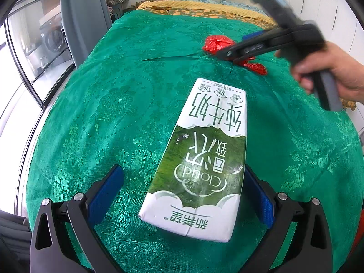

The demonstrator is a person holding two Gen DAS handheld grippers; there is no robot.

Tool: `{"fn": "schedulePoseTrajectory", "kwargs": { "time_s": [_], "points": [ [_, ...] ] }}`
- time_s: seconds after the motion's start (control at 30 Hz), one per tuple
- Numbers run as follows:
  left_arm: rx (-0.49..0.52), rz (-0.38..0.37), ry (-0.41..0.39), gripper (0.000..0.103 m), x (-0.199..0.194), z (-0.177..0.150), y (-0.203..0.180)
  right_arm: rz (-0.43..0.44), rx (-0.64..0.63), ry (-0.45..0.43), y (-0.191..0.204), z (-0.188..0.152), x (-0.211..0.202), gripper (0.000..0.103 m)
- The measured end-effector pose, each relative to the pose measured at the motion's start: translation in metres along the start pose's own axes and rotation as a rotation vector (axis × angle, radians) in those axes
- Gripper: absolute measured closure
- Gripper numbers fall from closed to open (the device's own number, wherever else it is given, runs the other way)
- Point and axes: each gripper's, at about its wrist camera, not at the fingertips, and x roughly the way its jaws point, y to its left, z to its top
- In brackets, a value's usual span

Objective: Collect trash
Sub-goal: 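Grasp the red plastic bag with the right gripper while the left gripper holds the carton, then carry the milk carton and red bag over the wastebasket and open both grippers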

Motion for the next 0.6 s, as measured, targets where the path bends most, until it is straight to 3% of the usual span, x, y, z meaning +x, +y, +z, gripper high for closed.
{"fn": "schedulePoseTrajectory", "kwargs": {
  "time_s": [0.03, 0.07, 0.2, 0.3, 0.5, 0.6],
  "points": [
    [0.000, 0.000, 0.000, 0.005, 0.000, 0.000, 0.000, 0.018, 0.017, 0.001, 0.000, -0.001, 0.002, 0.052],
    [-0.001, -0.001, 0.000, 0.005, 0.000, 0.000, 0.000, 0.037, 0.039, 0.003, -0.002, -0.005, 0.003, 0.059],
    [-0.003, -0.003, 0.000, 0.005, 0.001, 0.000, 0.001, 0.063, 0.119, -0.035, -0.005, -0.023, -0.015, 0.058],
    [-0.003, -0.003, 0.000, 0.005, 0.001, 0.001, 0.001, 0.090, 0.134, -0.039, -0.004, -0.058, -0.045, 0.058],
    [-0.002, -0.001, 0.000, 0.005, 0.001, 0.000, 0.001, 0.152, 0.141, 0.045, 0.006, -0.133, -0.102, 0.058],
    [0.002, 0.004, 0.000, 0.004, 0.001, 0.000, 0.001, 0.159, 0.194, 0.087, 0.009, -0.186, -0.139, 0.058]
  ]
}}
